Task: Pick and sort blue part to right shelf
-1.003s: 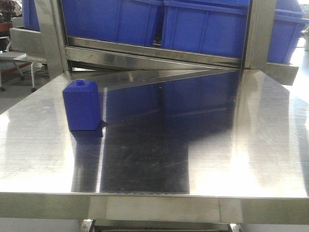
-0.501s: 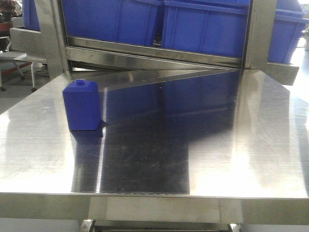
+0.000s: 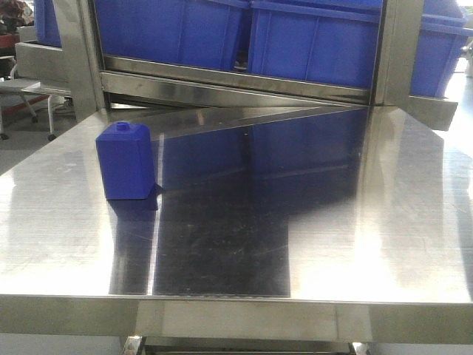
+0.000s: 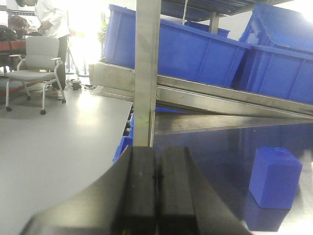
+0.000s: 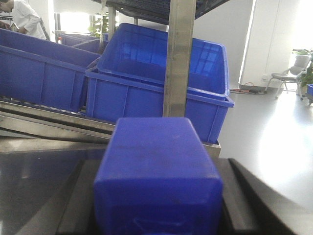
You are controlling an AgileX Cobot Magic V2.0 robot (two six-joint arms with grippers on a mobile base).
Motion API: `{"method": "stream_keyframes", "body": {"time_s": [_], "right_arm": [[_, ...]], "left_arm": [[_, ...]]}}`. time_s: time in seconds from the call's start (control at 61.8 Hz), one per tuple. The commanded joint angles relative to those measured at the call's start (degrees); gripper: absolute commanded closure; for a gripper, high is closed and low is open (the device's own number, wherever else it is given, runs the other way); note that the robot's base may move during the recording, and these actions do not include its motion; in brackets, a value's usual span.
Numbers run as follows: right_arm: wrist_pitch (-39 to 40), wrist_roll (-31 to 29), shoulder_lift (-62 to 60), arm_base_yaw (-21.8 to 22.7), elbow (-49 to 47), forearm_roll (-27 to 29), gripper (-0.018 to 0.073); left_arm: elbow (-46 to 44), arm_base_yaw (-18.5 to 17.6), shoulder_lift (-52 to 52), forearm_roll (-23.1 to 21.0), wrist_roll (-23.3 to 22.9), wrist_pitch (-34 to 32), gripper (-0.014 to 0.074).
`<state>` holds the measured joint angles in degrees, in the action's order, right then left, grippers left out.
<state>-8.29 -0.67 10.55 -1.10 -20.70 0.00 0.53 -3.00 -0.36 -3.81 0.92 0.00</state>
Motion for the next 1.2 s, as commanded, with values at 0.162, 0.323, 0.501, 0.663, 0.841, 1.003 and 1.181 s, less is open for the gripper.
{"method": "stream_keyframes", "body": {"time_s": [0.162,0.323,0.501,0.663,0.841,1.003,1.181], "right_arm": [[5.16,0.09,0.45,0.36,-1.43,-0.55,0.0145],[5.16,0.09,0.45,0.36,-1.43,-0.55,0.0145],[5.16,0.09,0.45,0.36,-1.43,-0.55,0.0145],[5.16,0.09,0.45,0.36,-1.43,-0.55,0.0145],[5.16,0.09,0.45,0.36,-1.43,-0.55,0.0145],[5.16,0.09,0.45,0.36,-1.43,-0.55,0.0145],[5.16,0.09,0.45,0.36,-1.43,-0.55,0.0145]], "left_arm": [[1.22,-0.51,-1.34,-0.51,-0.29,-5.21,0.0473],[1.22,-0.51,-1.34,-0.51,-0.29,-5.14,0.0472],[-0.26,-0.64,0.62,3.5,-0.29,-5.27,0.0473],[-4.43,-0.64,6.6,4.24,-0.92,-5.15,0.0472],[-11.29,-0.64,14.36,4.98,-9.39,-4.86,0.0472],[-16.64,-3.57,22.61,9.21,-9.39,-4.4,0.0472],[-21.19,-11.91,31.55,9.29,-9.39,-4.28,0.0472]]}}
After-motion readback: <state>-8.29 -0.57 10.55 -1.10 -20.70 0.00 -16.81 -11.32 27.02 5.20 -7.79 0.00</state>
